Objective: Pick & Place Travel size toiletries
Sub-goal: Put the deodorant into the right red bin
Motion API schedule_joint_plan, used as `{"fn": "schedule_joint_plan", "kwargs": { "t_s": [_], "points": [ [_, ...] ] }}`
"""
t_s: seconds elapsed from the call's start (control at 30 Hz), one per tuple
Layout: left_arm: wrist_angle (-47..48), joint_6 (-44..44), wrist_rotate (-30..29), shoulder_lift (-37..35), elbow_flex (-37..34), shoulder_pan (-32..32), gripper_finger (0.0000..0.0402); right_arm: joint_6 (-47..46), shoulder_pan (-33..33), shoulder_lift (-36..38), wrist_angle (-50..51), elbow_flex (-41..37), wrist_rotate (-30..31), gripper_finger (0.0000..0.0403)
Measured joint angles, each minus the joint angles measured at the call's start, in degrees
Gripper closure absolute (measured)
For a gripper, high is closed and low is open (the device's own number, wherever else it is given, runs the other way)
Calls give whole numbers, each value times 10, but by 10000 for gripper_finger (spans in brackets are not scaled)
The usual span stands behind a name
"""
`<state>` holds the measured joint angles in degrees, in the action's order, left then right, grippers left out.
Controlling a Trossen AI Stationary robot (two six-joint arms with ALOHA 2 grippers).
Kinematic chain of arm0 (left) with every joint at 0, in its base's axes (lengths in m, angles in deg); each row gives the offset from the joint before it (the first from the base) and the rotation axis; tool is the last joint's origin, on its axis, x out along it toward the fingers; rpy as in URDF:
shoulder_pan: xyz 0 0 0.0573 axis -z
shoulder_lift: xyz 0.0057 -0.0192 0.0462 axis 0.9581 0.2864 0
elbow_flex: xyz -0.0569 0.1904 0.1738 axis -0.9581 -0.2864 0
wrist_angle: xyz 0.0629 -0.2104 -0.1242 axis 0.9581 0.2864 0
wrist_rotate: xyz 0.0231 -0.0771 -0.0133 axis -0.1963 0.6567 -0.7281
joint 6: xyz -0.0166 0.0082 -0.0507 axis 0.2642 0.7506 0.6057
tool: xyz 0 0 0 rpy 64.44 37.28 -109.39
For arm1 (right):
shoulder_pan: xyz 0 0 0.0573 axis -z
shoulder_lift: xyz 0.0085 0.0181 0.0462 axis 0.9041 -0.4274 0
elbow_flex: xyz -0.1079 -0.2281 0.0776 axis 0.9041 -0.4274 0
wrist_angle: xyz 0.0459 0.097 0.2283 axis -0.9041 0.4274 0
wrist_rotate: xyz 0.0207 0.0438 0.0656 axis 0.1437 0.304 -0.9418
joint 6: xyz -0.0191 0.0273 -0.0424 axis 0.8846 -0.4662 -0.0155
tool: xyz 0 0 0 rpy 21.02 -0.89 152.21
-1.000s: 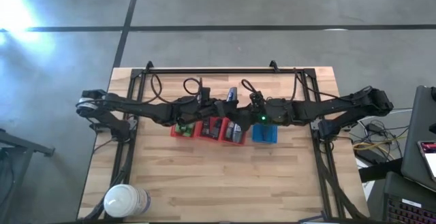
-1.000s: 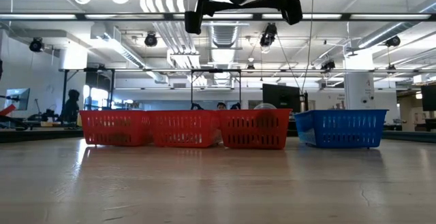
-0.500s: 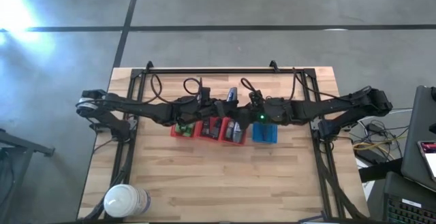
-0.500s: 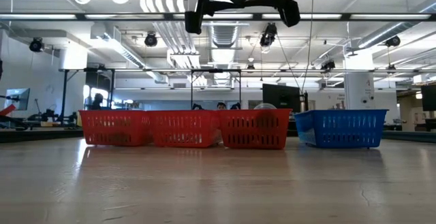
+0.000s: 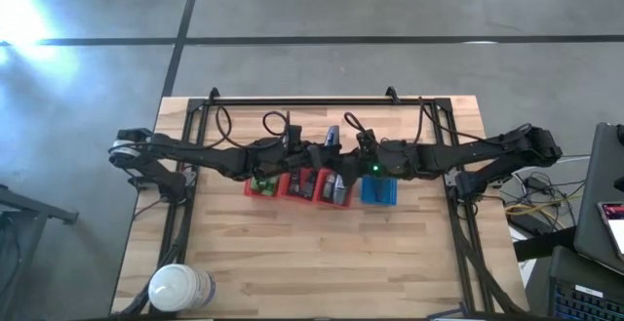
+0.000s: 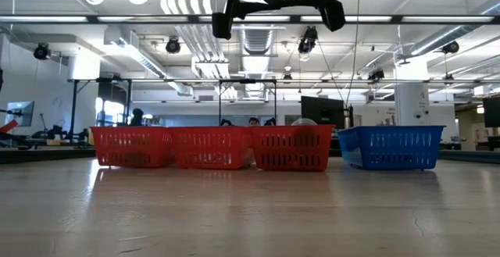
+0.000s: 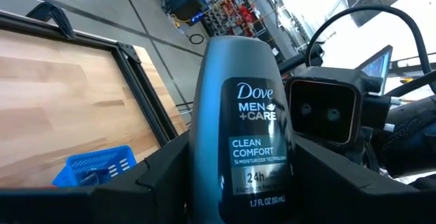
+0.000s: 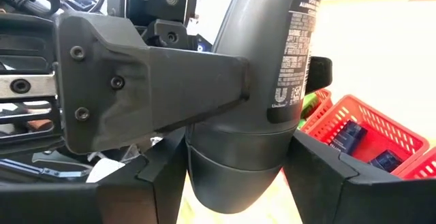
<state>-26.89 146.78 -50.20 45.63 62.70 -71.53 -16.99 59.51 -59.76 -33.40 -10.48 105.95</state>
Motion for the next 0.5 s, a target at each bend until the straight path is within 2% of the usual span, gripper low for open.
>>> {"fn": "schedule_joint_plan", "kwargs": {
  "t_s": [0.17, 0.27, 0.5],
  "points": [
    [1, -20, 10, 0, 0, 0, 147, 5, 0, 1, 14, 0, -2, 206],
    [14, -39, 35, -5, 0, 0, 134, 4, -1, 4, 34, 0, -9, 206],
    [146, -44, 53, -49, 0, 0, 110, -20, 1, 5, 83, 0, -6, 206]
  ]
}}
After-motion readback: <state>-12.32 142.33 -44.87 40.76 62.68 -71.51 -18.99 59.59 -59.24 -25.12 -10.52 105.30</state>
